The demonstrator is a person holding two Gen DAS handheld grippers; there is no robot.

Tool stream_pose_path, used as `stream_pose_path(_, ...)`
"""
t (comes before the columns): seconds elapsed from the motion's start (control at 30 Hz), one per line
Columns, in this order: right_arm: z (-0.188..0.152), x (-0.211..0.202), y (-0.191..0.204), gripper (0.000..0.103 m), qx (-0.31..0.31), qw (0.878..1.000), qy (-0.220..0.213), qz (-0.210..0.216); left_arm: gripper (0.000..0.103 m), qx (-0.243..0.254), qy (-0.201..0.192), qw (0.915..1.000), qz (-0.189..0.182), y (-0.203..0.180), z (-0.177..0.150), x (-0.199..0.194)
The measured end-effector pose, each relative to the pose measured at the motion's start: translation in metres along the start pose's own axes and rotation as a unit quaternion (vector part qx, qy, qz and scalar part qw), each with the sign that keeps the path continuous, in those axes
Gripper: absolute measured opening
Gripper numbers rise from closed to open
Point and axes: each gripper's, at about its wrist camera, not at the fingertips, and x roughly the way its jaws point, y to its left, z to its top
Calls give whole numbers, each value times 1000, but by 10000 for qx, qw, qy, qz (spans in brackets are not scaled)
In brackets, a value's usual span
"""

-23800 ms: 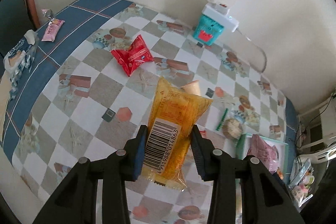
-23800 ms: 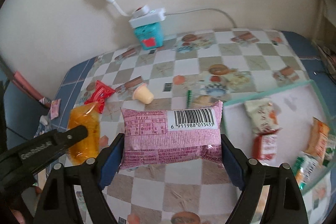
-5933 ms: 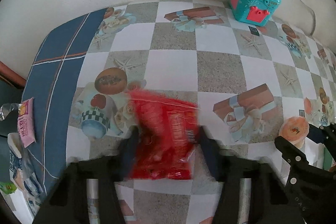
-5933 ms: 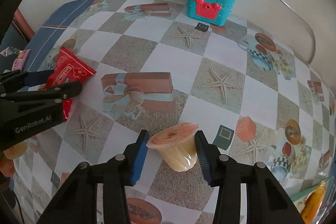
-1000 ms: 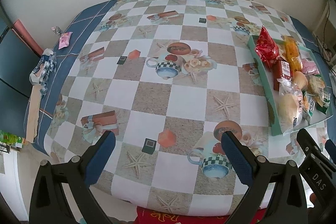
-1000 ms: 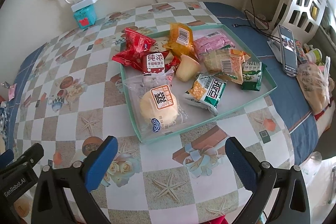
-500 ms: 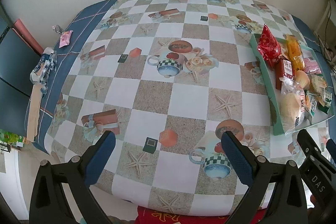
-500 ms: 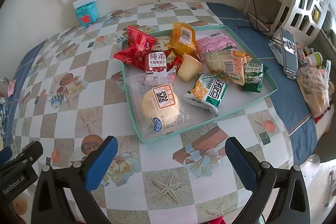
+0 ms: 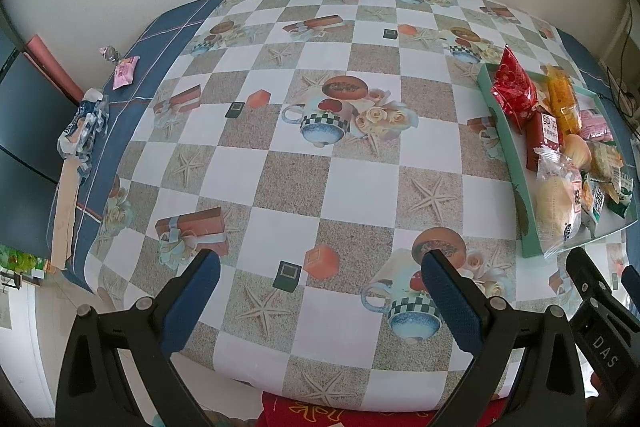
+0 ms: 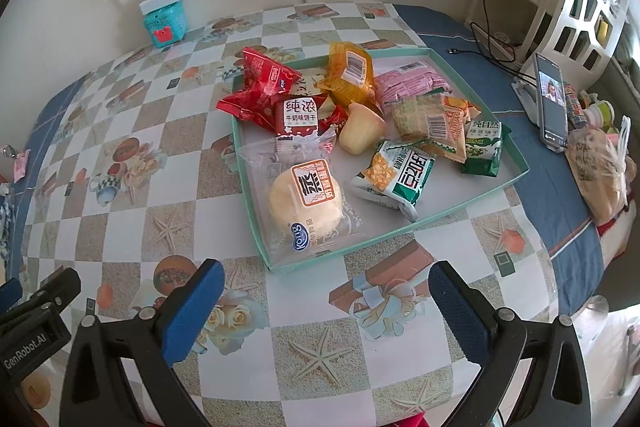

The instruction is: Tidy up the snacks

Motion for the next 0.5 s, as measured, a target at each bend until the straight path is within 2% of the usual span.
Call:
stream_pose_path(0.23, 0, 0, 1, 103, 0, 10000, 0, 1, 101, -9, -6, 10000, 6, 2, -1, 1)
stream_pose_path(0.4, 0, 0, 1, 103, 1, 10000, -1, 2, 101, -1, -244, 9997, -6, 1, -2, -8)
stream_pose_path(0.5, 0, 0, 1, 103, 2, 10000, 0, -2, 101, 30, -229, 9997, -13, -1, 0, -9)
